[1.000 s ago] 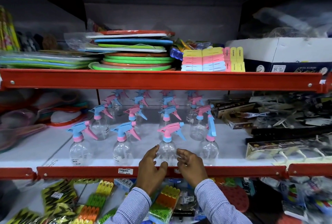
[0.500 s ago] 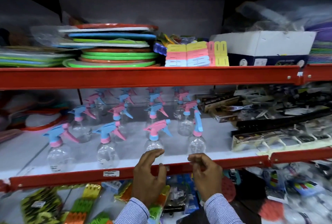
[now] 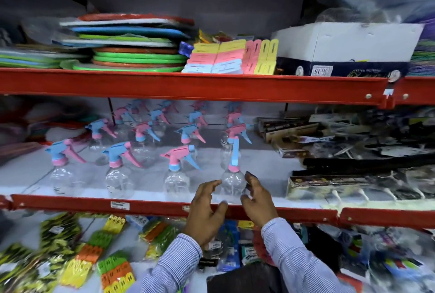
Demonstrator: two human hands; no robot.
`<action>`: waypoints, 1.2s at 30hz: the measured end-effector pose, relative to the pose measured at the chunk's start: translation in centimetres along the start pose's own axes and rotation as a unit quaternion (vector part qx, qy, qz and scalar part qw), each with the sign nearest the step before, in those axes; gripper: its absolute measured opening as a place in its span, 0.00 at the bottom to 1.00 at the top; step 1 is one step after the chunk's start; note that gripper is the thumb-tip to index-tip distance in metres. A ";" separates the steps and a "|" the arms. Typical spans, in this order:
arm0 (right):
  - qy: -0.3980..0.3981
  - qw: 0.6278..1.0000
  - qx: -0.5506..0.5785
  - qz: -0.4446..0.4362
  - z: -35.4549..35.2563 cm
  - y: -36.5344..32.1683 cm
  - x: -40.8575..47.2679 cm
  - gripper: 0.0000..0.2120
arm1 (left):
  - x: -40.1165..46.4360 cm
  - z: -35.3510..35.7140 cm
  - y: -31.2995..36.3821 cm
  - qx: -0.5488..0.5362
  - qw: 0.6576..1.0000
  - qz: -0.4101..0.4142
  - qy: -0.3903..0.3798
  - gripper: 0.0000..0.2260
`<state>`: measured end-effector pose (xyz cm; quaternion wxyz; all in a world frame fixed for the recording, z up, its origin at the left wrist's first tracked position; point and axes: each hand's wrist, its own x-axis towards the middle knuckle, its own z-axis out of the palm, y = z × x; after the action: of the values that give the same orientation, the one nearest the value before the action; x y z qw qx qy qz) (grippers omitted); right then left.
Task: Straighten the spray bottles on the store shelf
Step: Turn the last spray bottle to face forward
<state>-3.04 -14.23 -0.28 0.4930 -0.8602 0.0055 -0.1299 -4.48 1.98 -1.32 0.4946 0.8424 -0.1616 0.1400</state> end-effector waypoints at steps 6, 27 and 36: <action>-0.035 0.999 -0.002 -0.020 -1.0 0.5 0.1 0.25 | 0.0 1.2 1.1 0.025 0.998 -0.056 0.014 0.23; -0.024 1.000 -0.015 -0.007 -1.0 0.4 -0.5 0.24 | 0.9 1.4 1.4 0.014 0.998 -0.059 0.028 0.25; -0.008 1.000 0.000 -0.002 -1.2 0.1 -1.0 0.21 | 1.2 1.1 1.5 0.016 0.998 -0.059 0.004 0.27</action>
<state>-4.25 -15.12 0.00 0.4929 -0.8612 -0.0002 -0.1240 -3.98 0.16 -0.16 0.4888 0.8579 -0.1070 0.1166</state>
